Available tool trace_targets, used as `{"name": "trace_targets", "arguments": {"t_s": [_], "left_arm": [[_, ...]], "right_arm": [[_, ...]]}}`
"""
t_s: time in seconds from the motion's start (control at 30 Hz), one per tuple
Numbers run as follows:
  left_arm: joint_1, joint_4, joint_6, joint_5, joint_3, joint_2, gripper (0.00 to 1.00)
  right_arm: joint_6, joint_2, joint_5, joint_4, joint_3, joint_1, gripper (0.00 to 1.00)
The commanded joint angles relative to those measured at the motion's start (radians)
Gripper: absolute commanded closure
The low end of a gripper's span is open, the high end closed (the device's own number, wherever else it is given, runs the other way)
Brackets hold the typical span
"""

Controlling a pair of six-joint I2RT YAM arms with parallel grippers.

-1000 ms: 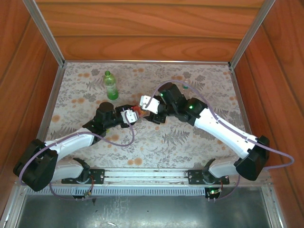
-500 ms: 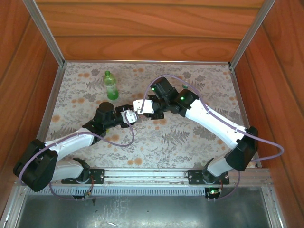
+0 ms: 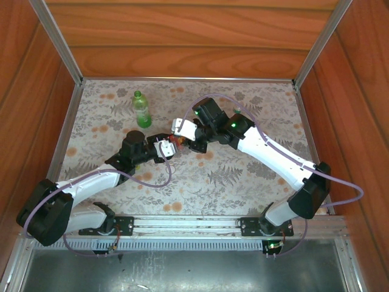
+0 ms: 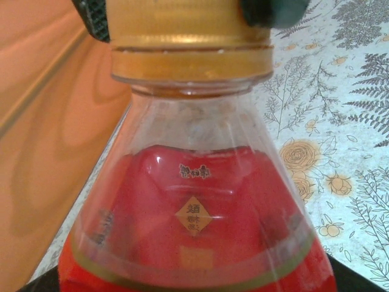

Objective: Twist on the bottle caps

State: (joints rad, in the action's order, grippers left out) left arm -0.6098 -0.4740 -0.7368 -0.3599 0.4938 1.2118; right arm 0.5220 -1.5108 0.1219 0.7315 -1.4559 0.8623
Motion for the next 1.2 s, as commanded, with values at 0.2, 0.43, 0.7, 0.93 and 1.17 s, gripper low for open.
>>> {"name": "trace_targets", "arguments": {"t_s": [0.2, 0.43, 0.7, 0.93, 1.17], "left_arm": [[-0.007, -0.015, -0.025, -0.021, 0.014, -0.019, 0.44], [-0.007, -0.014, -0.024, -0.035, 0.013, -0.019, 0.44], [-0.007, -0.014, -0.023, -0.027, 0.007, -0.023, 0.44], [-0.007, -0.015, -0.026, -0.024, 0.005, -0.023, 0.44], [-0.007, -0.014, -0.026, -0.020, 0.001, -0.029, 0.44]], "right_arm": [[-0.982, 0.039, -0.132, -0.137, 0.077, -0.019, 1.00], [-0.738, 0.103, -0.069, -0.236, 0.180, -0.020, 0.64], [0.137, 0.183, 0.003, -0.175, 0.206, -0.020, 0.41], [0.486, 0.119, 0.060, -0.037, 0.097, -0.019, 0.44], [0.517, 0.052, 0.068, -0.031, 0.037, -0.019, 0.52]]}}
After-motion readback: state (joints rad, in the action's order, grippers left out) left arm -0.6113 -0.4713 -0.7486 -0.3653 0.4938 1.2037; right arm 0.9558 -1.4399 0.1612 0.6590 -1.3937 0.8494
